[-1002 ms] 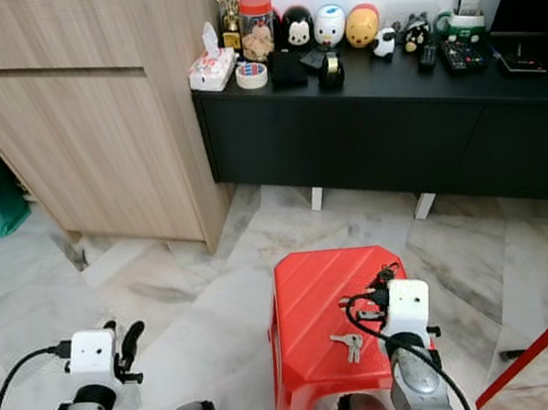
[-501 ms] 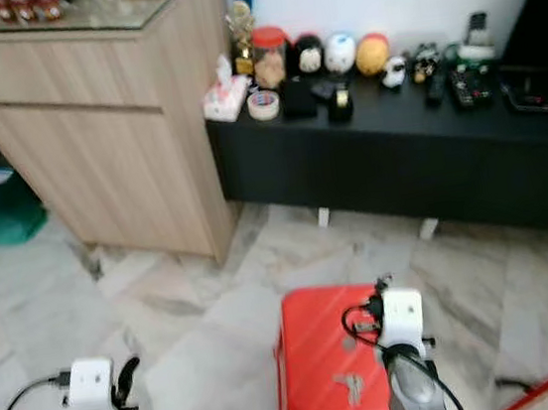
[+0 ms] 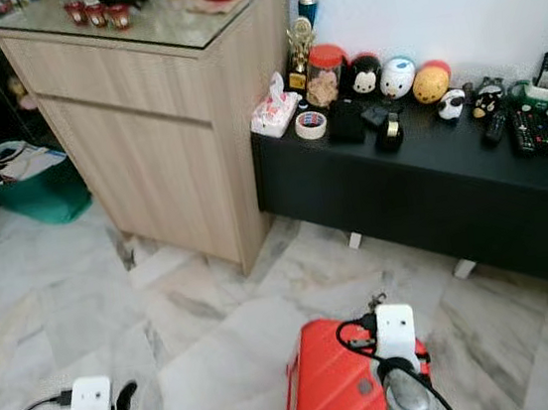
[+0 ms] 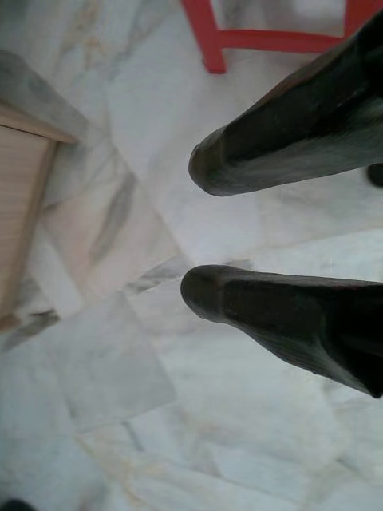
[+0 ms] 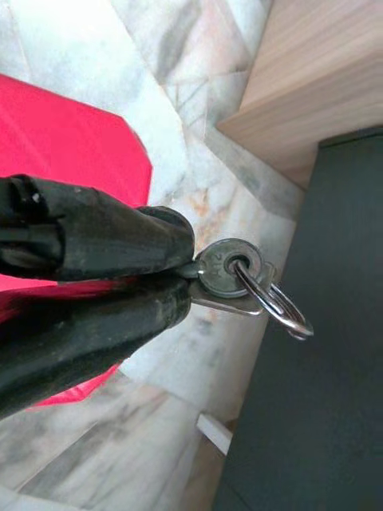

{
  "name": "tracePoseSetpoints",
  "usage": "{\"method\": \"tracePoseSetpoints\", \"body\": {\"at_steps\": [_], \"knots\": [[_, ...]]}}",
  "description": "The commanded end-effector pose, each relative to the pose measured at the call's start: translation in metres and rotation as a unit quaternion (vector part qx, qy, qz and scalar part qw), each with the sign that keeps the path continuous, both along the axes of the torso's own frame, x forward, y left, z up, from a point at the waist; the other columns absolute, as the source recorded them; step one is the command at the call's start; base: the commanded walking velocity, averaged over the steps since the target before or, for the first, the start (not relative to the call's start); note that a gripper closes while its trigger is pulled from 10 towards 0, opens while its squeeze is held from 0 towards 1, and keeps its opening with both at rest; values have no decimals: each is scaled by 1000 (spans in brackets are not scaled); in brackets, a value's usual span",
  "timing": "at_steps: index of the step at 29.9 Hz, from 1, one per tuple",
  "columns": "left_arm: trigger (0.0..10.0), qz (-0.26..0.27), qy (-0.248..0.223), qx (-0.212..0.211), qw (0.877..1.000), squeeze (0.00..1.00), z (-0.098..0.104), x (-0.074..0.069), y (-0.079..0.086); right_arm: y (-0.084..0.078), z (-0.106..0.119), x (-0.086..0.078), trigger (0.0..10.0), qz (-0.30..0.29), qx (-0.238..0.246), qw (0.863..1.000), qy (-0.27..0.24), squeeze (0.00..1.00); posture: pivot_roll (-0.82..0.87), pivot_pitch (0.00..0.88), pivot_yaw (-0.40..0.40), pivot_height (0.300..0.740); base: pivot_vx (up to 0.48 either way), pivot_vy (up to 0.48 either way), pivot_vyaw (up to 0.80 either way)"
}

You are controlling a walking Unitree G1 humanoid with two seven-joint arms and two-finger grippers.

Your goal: Hang keys on a hook

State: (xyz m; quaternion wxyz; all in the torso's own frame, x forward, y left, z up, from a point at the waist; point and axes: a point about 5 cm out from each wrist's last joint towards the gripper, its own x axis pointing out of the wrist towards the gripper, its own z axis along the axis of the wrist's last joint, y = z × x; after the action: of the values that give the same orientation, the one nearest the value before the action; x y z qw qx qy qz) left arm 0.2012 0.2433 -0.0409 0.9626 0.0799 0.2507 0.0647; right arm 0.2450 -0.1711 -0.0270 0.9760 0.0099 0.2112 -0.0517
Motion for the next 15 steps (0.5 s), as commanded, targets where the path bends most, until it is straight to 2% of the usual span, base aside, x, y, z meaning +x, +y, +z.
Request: {"method": "tracePoseSetpoints", "body": {"at_steps": [1,5,11,15], "knots": [[10000,11,24,-5,1000,0,-8,-8,0,-2,-2,-1,10000,-10,0,1000,1,0,101,0,-57,740,0,0,0],[10000,28,95,-24,995,0,-27,-28,-6,-7,1,1,10000,-20,-5,1000,-7,0,93,0,-35,740,0,0,0],[10000,30,131,-34,990,0,-36,-41,-10,-8,2,3,10000,-42,-1,999,-14,0,77,0,-24,740,0,0,0],[10000,37,133,-41,990,0,-37,-42,-11,-5,3,5,10000,-35,2,999,-16,0,80,0,-31,740,0,0,0]]}}
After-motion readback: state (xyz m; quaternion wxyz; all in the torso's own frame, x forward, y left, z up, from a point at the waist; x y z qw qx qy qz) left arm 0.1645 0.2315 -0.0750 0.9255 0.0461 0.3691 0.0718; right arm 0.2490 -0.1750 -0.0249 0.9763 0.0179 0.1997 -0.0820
